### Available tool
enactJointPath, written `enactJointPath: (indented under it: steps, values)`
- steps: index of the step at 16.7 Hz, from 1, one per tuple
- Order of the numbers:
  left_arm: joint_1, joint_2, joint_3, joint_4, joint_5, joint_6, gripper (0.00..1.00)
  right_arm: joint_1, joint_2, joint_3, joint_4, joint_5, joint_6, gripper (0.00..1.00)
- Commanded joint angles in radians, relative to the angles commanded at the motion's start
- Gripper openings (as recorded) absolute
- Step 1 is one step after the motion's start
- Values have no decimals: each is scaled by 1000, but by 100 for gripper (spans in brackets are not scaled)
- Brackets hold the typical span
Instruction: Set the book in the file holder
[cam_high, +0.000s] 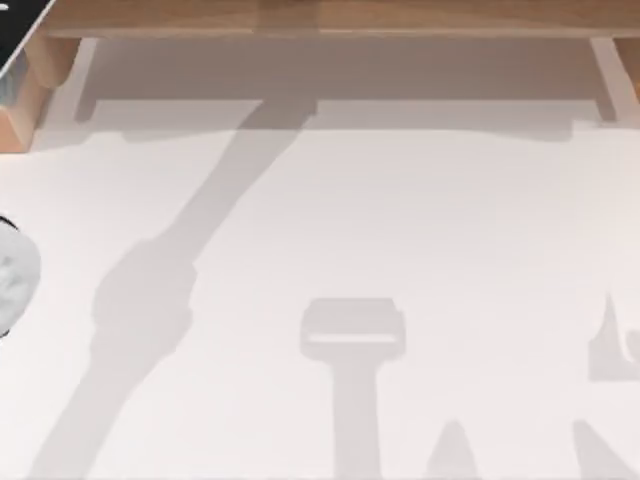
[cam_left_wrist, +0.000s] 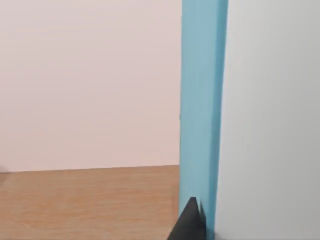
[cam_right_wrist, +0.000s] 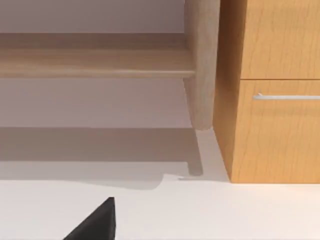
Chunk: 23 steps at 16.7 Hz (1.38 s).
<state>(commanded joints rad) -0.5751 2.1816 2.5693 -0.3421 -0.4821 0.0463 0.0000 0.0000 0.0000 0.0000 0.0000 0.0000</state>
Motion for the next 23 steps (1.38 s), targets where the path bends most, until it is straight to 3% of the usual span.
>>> enactJointPath:
  steps: [5, 10, 17, 23]
  values:
    - [70, -257, -236, -9, 181, 134, 0, 0, 0, 0, 0, 0, 0, 100]
    - [209, -564, -603, -15, 415, 342, 0, 0, 0, 0, 0, 0, 0, 100]
    - [502, -877, -1194, 37, 729, 722, 0, 0, 0, 0, 0, 0, 0, 100]
    - [798, -895, -1597, 207, 910, 1089, 0, 0, 0, 0, 0, 0, 0, 100]
